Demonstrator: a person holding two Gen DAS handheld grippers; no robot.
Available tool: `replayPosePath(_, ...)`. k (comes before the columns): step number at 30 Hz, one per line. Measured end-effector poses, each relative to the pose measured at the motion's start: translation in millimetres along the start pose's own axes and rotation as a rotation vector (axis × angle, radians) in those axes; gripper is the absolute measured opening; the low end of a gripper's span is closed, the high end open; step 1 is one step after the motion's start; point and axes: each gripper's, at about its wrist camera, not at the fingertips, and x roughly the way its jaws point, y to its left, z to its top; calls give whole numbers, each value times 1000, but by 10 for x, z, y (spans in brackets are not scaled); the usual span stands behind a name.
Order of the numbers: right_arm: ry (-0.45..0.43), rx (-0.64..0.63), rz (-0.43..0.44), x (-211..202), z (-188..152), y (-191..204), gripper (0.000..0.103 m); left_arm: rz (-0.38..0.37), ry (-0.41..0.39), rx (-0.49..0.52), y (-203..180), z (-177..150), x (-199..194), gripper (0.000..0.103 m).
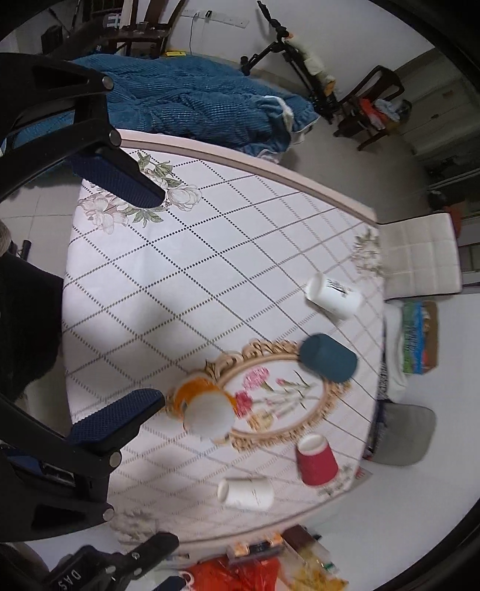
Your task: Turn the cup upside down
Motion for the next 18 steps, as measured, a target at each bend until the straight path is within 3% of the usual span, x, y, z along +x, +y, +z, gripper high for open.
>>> replayPosePath(8, -87, -10, 24, -930, -118, -103, 99, -9, -189, -6, -81, -241, -924, 100)
replayPosePath(18, -207, -35, 49, -2042, -335, -141, 99, -16, -293, -52, 50, -581, -1692, 100)
